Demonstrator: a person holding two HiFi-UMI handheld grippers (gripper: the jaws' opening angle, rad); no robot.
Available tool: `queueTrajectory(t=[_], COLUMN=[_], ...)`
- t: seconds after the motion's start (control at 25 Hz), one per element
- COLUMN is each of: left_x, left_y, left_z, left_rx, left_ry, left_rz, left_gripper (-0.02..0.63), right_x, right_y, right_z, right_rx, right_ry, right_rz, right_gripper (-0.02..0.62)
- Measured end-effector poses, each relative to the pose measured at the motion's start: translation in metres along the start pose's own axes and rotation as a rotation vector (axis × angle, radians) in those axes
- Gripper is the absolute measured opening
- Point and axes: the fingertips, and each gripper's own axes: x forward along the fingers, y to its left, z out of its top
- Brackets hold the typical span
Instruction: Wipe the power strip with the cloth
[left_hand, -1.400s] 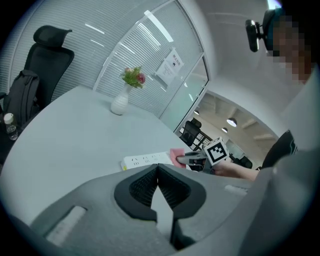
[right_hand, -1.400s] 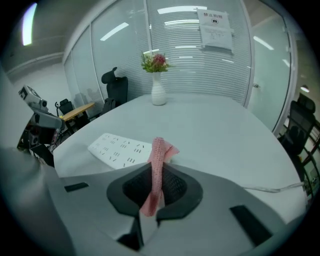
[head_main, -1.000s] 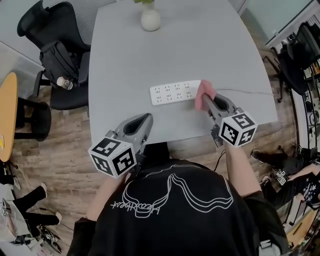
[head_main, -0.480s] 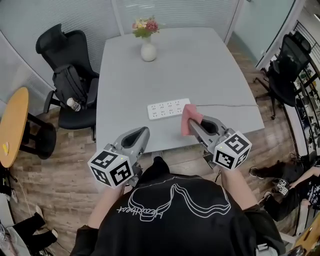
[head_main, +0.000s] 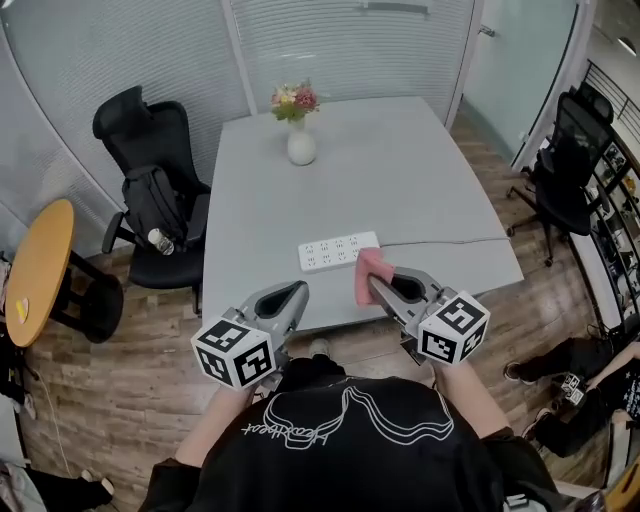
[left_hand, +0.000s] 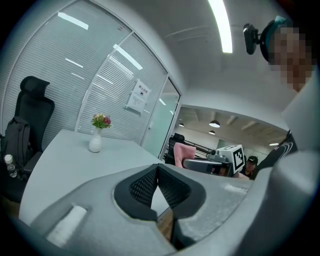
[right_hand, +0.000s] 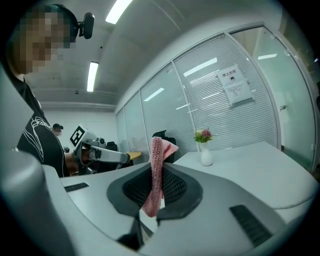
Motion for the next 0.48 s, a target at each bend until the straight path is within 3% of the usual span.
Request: queueTrajectory(t=[0.2, 0.48], left_x=[0.001, 0.006], left_y=[-0.007, -0.010], left_z=[0.009, 0.014], left_rx=[0.018, 0.022], left_ry=[0.001, 0.022], left_rz=[-0.022, -0.038], left_gripper=[0.012, 0.012], right_x=[-0.001, -0.005], right_y=[0.007, 0.009], right_z=[0.006, 0.011], right_rx=[-0.054, -0.038], right_ry=[0.019, 0.015], right_rz=[-0.001, -0.008], right_gripper=[0.032, 0.032])
